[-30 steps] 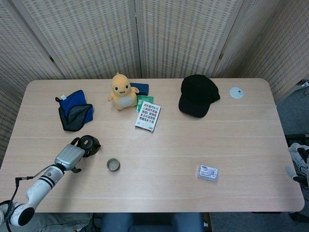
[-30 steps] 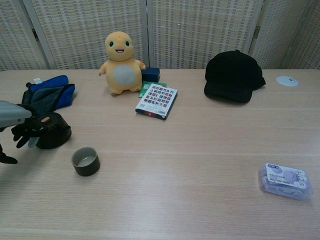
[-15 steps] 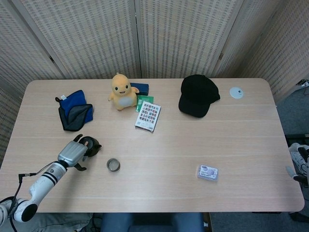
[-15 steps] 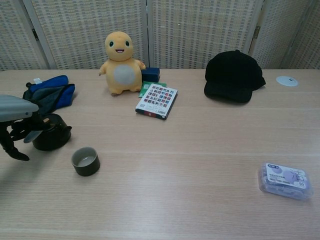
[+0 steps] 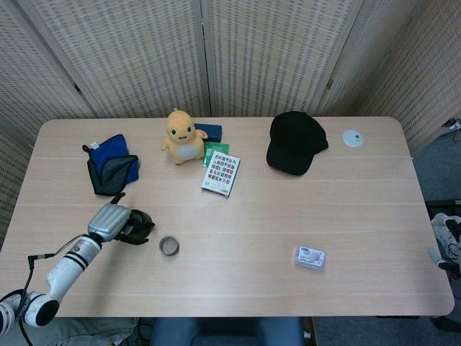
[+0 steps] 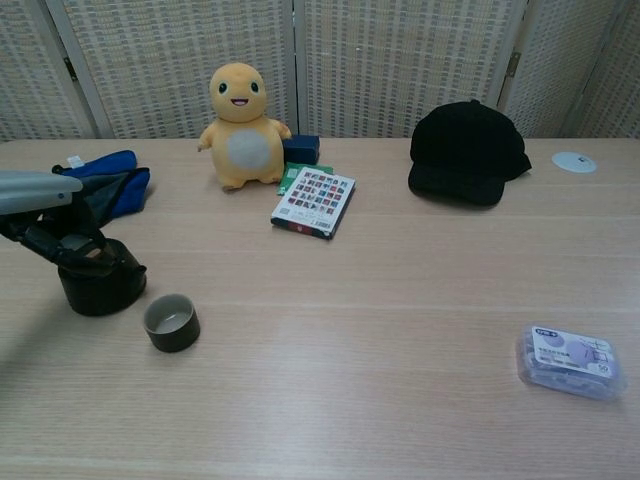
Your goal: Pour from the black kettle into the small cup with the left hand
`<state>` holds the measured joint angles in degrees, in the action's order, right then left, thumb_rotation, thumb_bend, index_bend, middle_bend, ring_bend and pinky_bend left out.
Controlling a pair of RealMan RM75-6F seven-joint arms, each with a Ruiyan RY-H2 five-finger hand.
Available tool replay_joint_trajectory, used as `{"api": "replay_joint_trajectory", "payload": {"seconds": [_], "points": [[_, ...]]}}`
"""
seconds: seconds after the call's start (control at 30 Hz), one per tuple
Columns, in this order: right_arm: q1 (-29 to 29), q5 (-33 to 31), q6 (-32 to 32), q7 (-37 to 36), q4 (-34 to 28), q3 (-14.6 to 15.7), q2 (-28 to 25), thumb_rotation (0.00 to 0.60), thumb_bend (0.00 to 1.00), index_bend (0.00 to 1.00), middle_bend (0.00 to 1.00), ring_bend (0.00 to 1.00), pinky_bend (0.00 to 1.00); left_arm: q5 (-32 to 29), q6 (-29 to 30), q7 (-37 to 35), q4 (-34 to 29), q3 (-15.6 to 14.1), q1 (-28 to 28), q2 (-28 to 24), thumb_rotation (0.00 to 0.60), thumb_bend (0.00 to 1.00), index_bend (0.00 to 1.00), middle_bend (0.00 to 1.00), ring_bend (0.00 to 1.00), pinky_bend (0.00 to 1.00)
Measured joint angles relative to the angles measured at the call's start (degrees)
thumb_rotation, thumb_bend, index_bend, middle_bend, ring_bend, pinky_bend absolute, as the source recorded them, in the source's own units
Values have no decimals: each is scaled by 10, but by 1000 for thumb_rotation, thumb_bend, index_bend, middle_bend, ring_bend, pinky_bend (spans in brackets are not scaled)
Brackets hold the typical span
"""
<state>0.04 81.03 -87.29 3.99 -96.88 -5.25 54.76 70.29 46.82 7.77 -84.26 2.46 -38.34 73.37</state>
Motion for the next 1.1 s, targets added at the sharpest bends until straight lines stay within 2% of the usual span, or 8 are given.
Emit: {"api": "replay_joint_trajectory", "payload": {"seconds": [0.13,0.3,0.57,0.63,0.73,0.8,0.93,1.1], "points": [[0,0,0,-1,1,0,1,600,169,381,384,315,384,-1,14,-8,-1,7,6,1,221,41,860,926,825,0],[0,-1,1,-3,3,0,3,600,170,381,384,315,384,-11,35,-18,-9,18,15,2,147,41,908,972,862,0],[-1,-1,0,-4,5,1,5,600,169,381,384,315,384,-23,75,-24,-12,34,31,10,145,86,981,1000,919,0],[-2,-1,0,-4,5,1,5,600,169,381,384,315,384,-25,85,-22,-12,38,34,12,163,138,990,1000,928,7],[-2,-1,-1,-3,5,1,5,600,170,381,384,315,384,-26,104,-16,-10,43,38,18,245,228,999,1000,940,79],[-2,-1,0,-3,4,1,5,600,170,381,384,315,384,-26,119,-9,-9,47,42,23,254,270,1000,1000,946,123],[-3,-1,0,-3,4,1,5,600,170,381,384,315,384,-27,138,3,-8,55,48,31,262,320,1000,1000,950,179],[-3,-1,0,-4,4,1,5,600,170,381,384,315,384,-26,144,7,-10,59,50,32,319,324,1000,1000,951,231]]}}
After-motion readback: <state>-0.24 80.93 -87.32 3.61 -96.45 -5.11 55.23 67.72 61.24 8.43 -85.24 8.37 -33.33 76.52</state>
